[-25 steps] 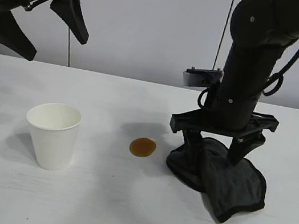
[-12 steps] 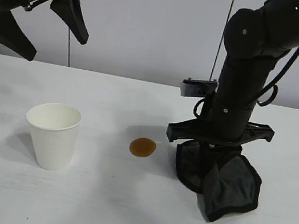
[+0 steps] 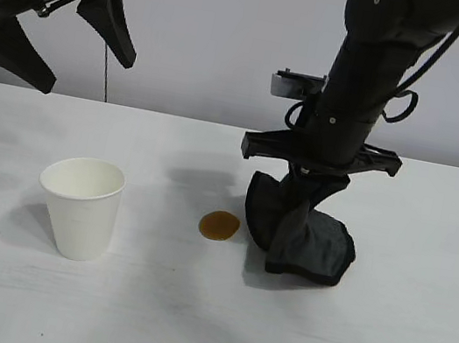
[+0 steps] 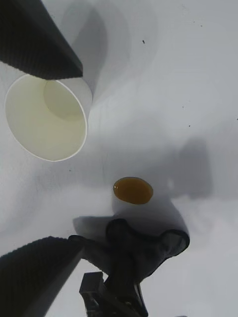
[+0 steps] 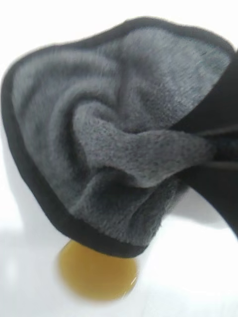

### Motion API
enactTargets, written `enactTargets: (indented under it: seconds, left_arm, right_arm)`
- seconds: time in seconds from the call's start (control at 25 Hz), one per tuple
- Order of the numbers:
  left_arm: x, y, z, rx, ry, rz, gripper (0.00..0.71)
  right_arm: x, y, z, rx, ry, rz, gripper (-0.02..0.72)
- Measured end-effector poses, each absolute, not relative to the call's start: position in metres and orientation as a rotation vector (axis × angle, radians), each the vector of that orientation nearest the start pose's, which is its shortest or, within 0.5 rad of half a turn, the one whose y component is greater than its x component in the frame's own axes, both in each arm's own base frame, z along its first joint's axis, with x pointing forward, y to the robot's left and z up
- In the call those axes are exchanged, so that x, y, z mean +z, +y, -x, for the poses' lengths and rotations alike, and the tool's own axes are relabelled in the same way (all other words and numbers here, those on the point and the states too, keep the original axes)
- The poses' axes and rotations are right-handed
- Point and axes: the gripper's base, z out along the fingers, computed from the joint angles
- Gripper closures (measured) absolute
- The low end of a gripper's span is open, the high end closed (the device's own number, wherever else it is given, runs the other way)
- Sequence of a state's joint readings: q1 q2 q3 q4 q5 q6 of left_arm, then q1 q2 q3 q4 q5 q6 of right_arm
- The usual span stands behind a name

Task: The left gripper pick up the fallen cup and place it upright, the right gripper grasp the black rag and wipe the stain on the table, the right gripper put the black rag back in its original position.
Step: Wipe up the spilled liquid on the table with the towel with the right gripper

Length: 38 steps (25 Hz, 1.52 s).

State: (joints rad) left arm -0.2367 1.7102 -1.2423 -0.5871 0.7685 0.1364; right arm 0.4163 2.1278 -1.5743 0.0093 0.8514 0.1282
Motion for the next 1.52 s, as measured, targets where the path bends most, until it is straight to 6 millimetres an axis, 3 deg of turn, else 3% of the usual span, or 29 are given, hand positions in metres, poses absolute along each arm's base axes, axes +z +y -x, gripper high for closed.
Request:
enactTargets:
  seconds: [0.24,0.44,0.6,0.84,1.0,1.12,1.28,1.52]
  left_arm:
    - [0.251,-0.119,-0.340,-0.709,2.686,-0.049,0.086]
    - [0.251,-0.119,-0.340,-0.709,2.686,-0.049,0.086]
    - [0.251,-0.119,-0.340,-0.709,2.687,-0.049,0.086]
    - [0.251,-0.119,-0.340,-0.709,2.687,-0.049,0.086]
    - [0.251,-0.119,-0.340,-0.709,2.687,-0.049,0.086]
    - [0.251,-0.119,-0.340,-0.709,2.686,-0.049,0.086]
    - [0.251,-0.119,-0.340,-0.709,2.686,-0.049,0.086]
    - [0.251,-0.119,-0.340,-0.709,2.686,-0.049,0.086]
  right_arm:
    - [0.138,0.226,-0.400,0.118,2.877,0.552,0.684]
    - [0.132,0.257,-0.398,0.126,2.874,0.636,0.684]
    - [0.131,0.253,-0.400,0.082,2.891,0.639,0.684]
    - [0.134,0.213,-0.415,-0.031,2.963,0.557,0.684]
    - [0.155,0.187,-0.424,-0.045,2.943,0.475,0.684]
    - [0.157,0.183,-0.426,-0.050,2.945,0.465,0.684]
    - [0.158,0.191,-0.423,-0.006,2.943,0.491,0.684]
    - [0.158,0.234,-0.405,0.084,2.884,0.609,0.684]
